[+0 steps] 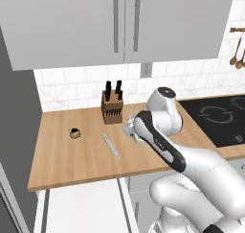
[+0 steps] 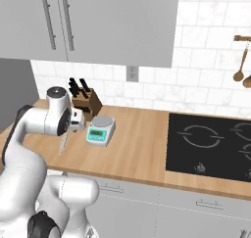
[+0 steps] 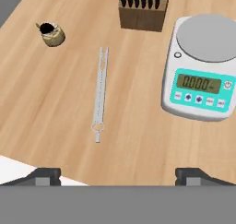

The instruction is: Pick the tongs from the drawer and place it on the counter.

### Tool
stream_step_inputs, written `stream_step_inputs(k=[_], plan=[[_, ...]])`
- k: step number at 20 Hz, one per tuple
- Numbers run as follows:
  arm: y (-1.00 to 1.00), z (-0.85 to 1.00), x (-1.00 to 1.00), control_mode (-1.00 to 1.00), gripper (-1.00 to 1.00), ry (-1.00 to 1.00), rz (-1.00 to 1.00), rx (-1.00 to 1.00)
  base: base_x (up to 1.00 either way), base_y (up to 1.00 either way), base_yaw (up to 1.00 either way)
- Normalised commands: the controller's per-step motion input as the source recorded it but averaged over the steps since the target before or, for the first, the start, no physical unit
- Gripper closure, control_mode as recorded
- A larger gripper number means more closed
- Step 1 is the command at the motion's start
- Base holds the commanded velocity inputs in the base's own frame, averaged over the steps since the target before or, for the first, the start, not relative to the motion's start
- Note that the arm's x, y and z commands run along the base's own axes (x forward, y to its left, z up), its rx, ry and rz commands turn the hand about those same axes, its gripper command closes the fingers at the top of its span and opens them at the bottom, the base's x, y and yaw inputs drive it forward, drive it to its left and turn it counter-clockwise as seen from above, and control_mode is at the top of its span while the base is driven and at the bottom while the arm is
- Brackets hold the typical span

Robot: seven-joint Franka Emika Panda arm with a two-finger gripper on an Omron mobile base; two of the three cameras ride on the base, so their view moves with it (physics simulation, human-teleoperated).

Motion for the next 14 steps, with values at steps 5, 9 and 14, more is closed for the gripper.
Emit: stream_step_inputs(k=[5, 9, 14], plan=[[-0.57, 0.92, -0.77, -1.00, -1.00, 0.00, -0.09, 0.03, 0.00, 0.00, 0.00], [-0.31, 0.96, -0.84, -1.00, -1.00, 0.00, -0.14, 0.00, 0.00, 0.00, 0.00], [-0.31, 1.00, -0.50, -1.00, -1.00, 0.00, -0.06, 0.01, 0.00, 0.00, 0.00]])
